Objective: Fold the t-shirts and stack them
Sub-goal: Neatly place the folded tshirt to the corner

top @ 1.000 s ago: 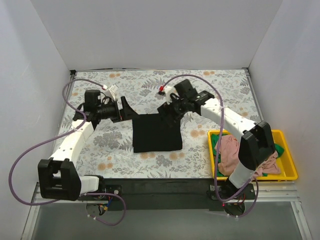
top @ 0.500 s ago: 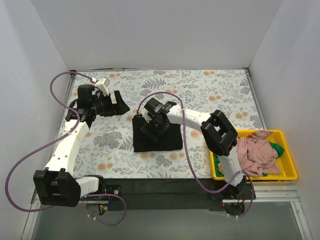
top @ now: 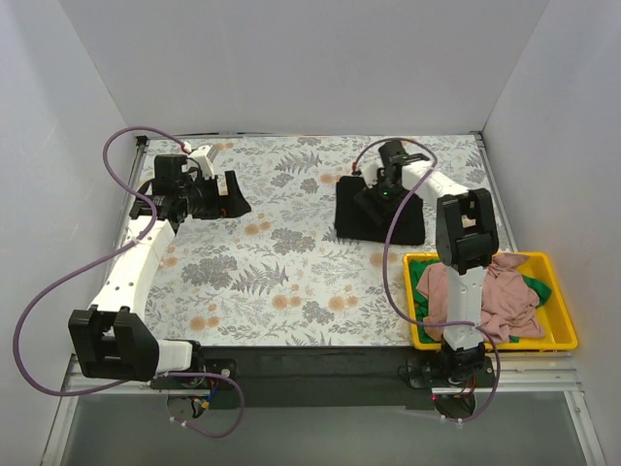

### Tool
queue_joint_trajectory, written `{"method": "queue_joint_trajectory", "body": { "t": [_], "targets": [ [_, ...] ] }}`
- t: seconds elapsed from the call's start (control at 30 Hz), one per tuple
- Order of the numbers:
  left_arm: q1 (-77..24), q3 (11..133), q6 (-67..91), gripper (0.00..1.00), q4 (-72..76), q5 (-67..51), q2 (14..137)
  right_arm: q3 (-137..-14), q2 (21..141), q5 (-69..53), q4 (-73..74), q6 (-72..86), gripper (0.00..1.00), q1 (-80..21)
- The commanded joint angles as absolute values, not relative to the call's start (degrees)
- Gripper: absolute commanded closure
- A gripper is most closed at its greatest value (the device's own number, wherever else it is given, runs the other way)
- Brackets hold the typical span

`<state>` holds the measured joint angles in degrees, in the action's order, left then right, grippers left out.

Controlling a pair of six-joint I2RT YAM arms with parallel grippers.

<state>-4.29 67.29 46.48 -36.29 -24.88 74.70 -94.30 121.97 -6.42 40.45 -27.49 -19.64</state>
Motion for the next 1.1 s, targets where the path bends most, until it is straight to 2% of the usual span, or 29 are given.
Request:
{"method": "queue_joint_trajectory", "body": {
  "t": [0.0, 0.13, 0.27, 0.4, 0.6, 0.77, 1.07],
  "targets": [
    [-4.04, 69.61, 44.48, 0.11, -38.76, -26.54, 74.97, -97.02, 127.16, -2.90, 44.73, -39.71, 0.02, -12.41],
    [-4.04, 69.96, 42.89, 0.11, -40.87, -27.33, 75.67, -102.82, 131.38, -3.25, 47.46, -48.75, 0.02, -3.45],
    [-3.96, 69.08, 42.45, 0.11, -41.48, -27.51, 75.94, -108.45, 135.17, -2.29, 49.30, -54.83, 0.02, 1.21],
    [-3.87, 69.35, 42.10, 0.11, -41.66, -28.39, 77.51, -117.31, 140.61, -2.29, 51.68, -58.18, 0.02, 3.42],
    [-3.69, 69.61, 41.22, 0.11, -42.63, -29.09, 78.75, -121.29, 143.79, -1.06, 52.03, -60.21, 0.02, 5.10],
    [-3.69, 69.08, 41.13, 0.11, -42.36, -29.09, 78.49, -125.33, 141.86, -3.86, 51.94, -54.77, 0.02, 4.92],
    [-3.52, 68.99, 42.19, 0.11, -41.75, -29.44, 75.59, -125.08, 125.78, -7.03, 51.86, -36.24, 0.02, 1.50]
  ]
}}
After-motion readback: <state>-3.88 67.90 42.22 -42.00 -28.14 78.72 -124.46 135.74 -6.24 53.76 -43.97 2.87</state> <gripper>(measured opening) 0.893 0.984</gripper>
